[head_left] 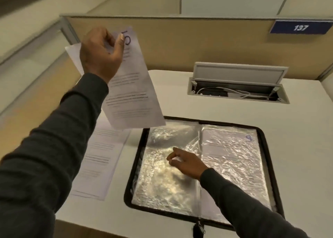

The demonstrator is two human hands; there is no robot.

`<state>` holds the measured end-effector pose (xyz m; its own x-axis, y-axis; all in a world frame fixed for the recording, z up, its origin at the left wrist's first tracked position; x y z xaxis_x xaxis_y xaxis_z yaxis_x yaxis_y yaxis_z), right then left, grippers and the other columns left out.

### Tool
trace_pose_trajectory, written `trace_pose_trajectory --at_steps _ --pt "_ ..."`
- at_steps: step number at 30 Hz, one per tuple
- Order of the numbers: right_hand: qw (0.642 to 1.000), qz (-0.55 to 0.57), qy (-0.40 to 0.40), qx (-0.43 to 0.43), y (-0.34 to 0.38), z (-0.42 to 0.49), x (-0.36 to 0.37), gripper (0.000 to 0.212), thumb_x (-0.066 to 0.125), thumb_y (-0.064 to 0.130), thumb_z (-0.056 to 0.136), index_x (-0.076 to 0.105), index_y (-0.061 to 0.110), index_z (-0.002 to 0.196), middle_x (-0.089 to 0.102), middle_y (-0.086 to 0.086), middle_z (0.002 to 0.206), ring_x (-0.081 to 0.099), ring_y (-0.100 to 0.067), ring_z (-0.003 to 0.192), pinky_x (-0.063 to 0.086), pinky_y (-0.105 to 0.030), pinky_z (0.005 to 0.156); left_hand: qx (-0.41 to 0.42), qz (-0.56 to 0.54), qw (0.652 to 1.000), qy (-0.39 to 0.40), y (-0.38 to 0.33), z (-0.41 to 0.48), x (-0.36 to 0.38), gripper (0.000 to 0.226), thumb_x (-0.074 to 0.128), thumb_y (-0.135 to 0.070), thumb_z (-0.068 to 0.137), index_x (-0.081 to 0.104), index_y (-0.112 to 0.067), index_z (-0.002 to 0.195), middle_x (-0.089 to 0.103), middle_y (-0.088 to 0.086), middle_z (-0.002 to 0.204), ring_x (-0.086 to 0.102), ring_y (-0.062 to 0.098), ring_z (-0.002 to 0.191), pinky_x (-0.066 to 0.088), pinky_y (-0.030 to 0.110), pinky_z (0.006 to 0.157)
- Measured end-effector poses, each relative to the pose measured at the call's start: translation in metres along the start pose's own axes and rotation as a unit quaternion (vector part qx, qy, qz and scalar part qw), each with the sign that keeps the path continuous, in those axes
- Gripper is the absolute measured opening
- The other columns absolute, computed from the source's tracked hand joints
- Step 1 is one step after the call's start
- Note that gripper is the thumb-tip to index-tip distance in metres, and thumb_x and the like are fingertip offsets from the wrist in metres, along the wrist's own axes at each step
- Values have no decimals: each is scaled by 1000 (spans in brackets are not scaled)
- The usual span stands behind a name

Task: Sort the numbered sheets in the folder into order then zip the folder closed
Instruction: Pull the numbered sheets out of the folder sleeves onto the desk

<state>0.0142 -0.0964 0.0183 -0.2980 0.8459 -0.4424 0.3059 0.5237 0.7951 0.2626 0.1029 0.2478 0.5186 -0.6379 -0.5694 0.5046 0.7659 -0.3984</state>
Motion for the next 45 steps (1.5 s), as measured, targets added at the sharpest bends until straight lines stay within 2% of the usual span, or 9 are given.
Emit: trace_pose_trajectory --at_steps 3,5,9,14,20,29,36,41,45 --pt "989 -139 48 4 -1 15 34 30 55 48 97 61 40 125 20 0 167 12 -23 155 9 -53 123 3 42 998 45 36 -13 -13 45 51 -58 91 54 -16 77 56 5 75 49 20 67 38 32 57" --pt "980 -192 59 -8 1 20 51 42 52 52 98 54 36 137 11 0 169 1 -26 156 -1 -60 122 8 64 993 96 56 -27 -13 43 52 -56 89 52 -16 72 51 2 71 46 20 67 34 30 58" --pt "975 -211 59 -26 3 27 65 48 51 52 98 49 34 143 4 -1 170 -6 -27 156 -4 -59 122 8 118 967 228 96 -65 3 46 58 -55 86 50 -14 67 50 2 69 45 23 69 33 32 58" --pt "980 -192 43 -29 5 35 66 46 54 54 97 53 32 137 8 -1 169 -3 -25 156 0 -56 124 7 169 901 399 139 -116 32 50 58 -60 85 41 -18 64 46 1 68 49 26 73 33 32 61" --pt "988 -139 -43 -51 -5 31 66 47 60 55 93 53 37 137 23 1 166 9 -20 155 17 -43 124 -14 202 837 508 174 -166 58 49 49 -67 88 41 -21 73 45 2 80 52 27 88 39 34 72" --pt "965 -190 -179 -4 -35 6 36 48 64 47 92 61 25 134 42 -6 156 39 -27 144 33 -44 117 -46 227 800 553 192 -194 76 50 52 -69 85 50 -18 86 45 8 110 53 27 91 47 38 84" --pt "928 -181 -292 142 -86 -21 -11 55 70 42 90 56 19 138 43 -16 154 39 -35 143 33 -53 117 -44 214 835 504 158 -189 89 49 51 -58 92 59 -13 108 39 12 138 50 31 116 42 42 97" --pt "880 -145 -351 283 -120 -56 -52 65 68 45 90 48 16 144 37 -19 156 36 -40 142 33 -53 113 16 125 866 484 80 -199 114 41 54 -53 92 57 -14 102 47 8 118 52 27 104 44 39 87" --pt "854 -137 -357 353 -140 -80 -78 68 68 47 87 48 10 141 46 -23 141 45 -44 129 42 -51 104 68 63 870 485 -4 -218 134 38 56 -52 91 59 -16 105 50 5 117 54 24 102 45 38 89"
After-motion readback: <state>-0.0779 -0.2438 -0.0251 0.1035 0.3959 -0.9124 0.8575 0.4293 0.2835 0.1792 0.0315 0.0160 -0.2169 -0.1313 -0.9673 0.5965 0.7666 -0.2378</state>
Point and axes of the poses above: each hand's wrist, its own z-axis towards the middle knuckle, its own x-axis out of the palm, y = z × x, the point moved 2 cm from there along z, towards the middle knuckle
